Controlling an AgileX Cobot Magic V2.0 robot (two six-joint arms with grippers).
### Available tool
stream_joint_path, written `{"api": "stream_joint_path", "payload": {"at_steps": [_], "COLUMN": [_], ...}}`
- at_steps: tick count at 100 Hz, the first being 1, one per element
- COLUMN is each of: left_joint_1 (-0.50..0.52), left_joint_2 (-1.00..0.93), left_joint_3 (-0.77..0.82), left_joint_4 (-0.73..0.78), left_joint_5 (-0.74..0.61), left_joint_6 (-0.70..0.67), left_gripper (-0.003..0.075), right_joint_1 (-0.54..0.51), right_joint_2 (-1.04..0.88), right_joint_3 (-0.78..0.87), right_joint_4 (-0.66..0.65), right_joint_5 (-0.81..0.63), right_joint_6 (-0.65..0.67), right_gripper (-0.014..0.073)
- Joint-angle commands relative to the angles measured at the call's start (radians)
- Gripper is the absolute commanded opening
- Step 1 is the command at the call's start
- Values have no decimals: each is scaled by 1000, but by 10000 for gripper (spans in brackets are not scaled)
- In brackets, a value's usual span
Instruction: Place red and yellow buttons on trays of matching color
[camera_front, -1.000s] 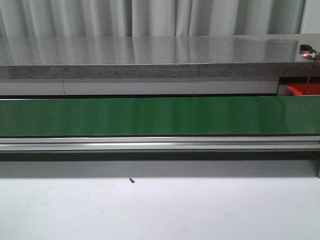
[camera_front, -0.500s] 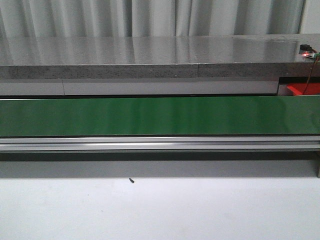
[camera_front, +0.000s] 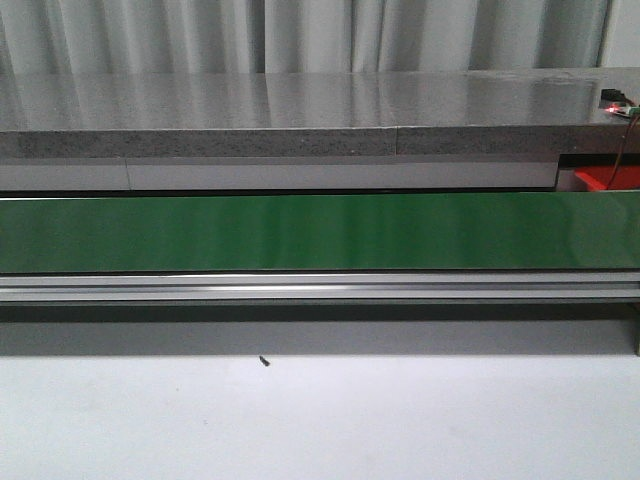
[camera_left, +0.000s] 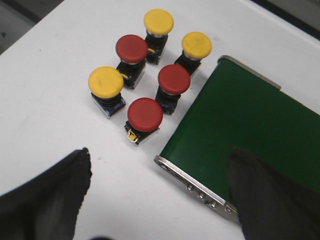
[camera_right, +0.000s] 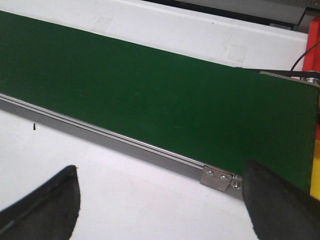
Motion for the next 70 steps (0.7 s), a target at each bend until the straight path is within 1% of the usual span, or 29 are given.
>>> {"api": "stream_joint_path", "payload": {"at_steps": [1,15,34,48,70], "left_joint_1": [7,7,7,7,7], "left_joint_2": [98,262,405,470,535], "left_joint_3": [-96,-213,-335,-364,-364], "left_joint_4": [-2,-2,1,1,-4], "left_joint_5": [-13,14,73,83,83], "left_joint_6": [-6,-6,-6,-6,-9], "left_gripper": [544,544,544,544,544], "right_joint_1": [0,0,0,-1,-1], "right_joint_2": [-7,-7,-7,-7,-7], "right_joint_3": [-27,-27,-27,-27,-27], "right_joint_4": [38,38,38,38,38], "right_joint_5": [-51,-51,-51,-51,-52], "right_joint_6": [1,1,1,1,1], "right_gripper": [646,646,646,646,646]}}
